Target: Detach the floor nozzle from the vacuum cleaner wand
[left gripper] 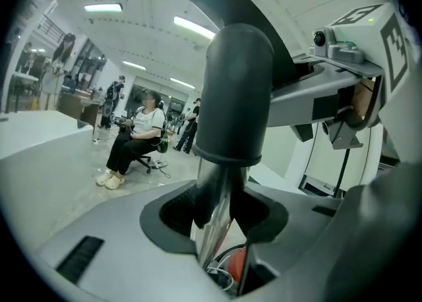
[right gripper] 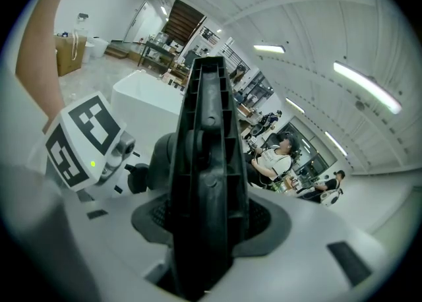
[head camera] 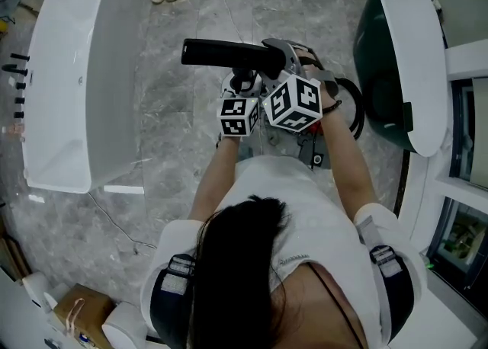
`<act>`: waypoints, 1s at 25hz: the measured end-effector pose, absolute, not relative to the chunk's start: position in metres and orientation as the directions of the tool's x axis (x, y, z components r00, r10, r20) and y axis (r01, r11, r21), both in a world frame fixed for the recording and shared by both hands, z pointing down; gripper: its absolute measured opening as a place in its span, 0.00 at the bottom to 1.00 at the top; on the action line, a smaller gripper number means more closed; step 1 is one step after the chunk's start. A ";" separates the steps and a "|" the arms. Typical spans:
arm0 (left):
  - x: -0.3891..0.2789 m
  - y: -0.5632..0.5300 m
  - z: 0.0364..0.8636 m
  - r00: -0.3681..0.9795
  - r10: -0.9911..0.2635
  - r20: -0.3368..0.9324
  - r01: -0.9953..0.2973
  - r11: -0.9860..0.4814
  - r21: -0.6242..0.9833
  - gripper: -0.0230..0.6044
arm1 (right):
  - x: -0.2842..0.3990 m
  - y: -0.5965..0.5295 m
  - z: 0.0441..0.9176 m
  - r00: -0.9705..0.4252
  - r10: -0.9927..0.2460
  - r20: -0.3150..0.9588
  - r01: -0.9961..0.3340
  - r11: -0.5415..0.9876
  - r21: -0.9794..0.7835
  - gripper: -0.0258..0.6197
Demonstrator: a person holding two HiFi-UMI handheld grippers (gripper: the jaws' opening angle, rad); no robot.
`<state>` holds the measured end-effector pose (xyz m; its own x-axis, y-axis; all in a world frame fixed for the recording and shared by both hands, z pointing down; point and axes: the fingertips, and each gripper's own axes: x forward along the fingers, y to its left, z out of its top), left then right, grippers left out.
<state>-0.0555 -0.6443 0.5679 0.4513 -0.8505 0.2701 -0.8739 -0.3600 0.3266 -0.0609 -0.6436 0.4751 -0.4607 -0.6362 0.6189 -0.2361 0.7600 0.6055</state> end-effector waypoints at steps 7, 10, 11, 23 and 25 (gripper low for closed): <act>-0.061 -0.647 0.571 0.429 -0.867 0.254 -0.884 -0.345 0.317 0.26 | -0.065 -0.645 0.477 -0.478 -0.662 0.577 -0.250 0.733 0.633 0.37; -0.059 -0.648 0.571 0.439 -0.863 0.250 -0.879 -0.355 0.317 0.26 | -0.063 -0.645 0.477 -0.476 -0.679 0.558 -0.262 0.716 0.647 0.37; -0.059 -0.648 0.571 0.442 -0.862 0.249 -0.878 -0.358 0.319 0.26 | -0.062 -0.644 0.476 -0.475 -0.684 0.553 -0.265 0.711 0.652 0.37; -0.057 -0.650 0.570 0.452 -0.858 0.245 -0.872 -0.367 0.325 0.26 | -0.059 -0.645 0.473 -0.466 -0.707 0.532 -0.280 0.688 0.669 0.37; -0.057 -0.650 0.571 0.457 -0.855 0.243 -0.869 -0.372 0.326 0.26 | -0.060 -0.644 0.473 -0.466 -0.710 0.528 -0.276 0.684 0.675 0.37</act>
